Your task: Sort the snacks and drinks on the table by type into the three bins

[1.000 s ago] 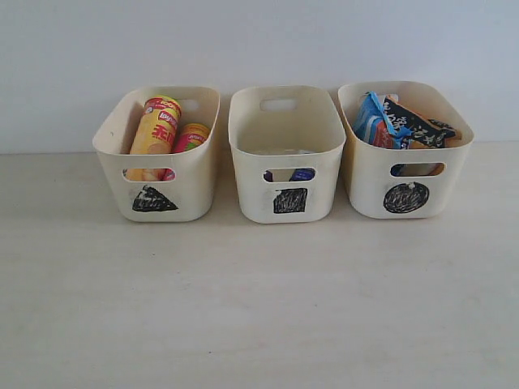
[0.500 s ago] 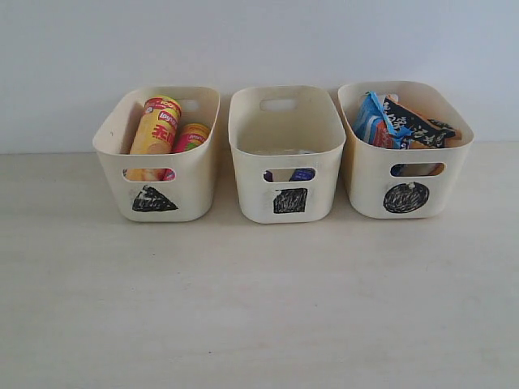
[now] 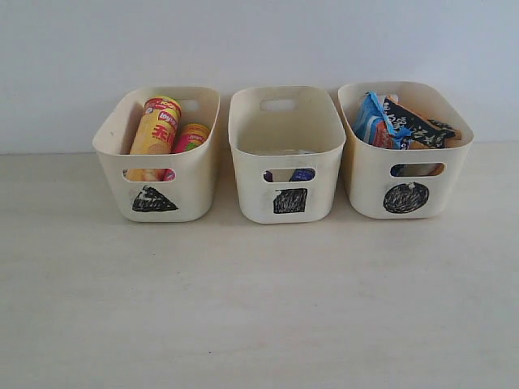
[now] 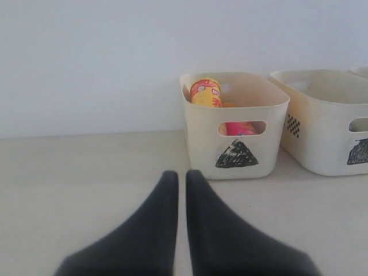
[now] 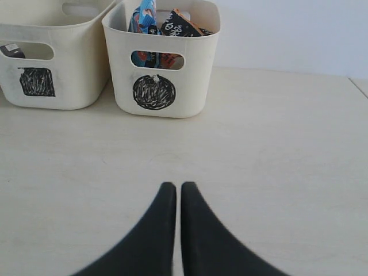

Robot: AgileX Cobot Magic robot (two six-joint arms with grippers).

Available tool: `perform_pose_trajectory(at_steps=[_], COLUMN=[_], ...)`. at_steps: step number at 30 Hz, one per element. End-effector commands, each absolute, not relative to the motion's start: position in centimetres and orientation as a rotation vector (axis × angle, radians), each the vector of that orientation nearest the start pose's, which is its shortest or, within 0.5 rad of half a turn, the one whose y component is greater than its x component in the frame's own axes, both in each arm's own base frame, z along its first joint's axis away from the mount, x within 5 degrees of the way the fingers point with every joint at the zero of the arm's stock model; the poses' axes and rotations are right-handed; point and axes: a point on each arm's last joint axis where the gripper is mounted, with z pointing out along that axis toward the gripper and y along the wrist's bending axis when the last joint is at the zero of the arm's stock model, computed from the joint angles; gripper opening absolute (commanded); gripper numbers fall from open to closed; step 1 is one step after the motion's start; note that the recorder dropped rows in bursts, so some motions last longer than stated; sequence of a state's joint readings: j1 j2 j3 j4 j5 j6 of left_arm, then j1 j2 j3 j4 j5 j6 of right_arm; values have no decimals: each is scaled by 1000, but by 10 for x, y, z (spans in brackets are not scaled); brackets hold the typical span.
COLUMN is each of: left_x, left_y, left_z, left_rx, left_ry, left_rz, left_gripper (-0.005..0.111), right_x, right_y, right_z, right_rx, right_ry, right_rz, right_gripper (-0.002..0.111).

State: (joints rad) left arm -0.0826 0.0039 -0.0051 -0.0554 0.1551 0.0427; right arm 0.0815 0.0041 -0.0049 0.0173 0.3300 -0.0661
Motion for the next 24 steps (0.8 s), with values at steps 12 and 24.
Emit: perform_pose_trajectory(at_steps=[12,24], left_x=[54,54], left_y=[-5,-5], left_z=[187,187], left_rx=[38,38], left_ry=[1768,1768], left_rz=[-81,-81], left_gripper=[4,4], right_x=[54,54], right_y=[5,5], right_z=[184,184], right_rx=[-121,-121], right_ry=[1802,1802], right_rz=[24,24], right_gripper=[0,0])
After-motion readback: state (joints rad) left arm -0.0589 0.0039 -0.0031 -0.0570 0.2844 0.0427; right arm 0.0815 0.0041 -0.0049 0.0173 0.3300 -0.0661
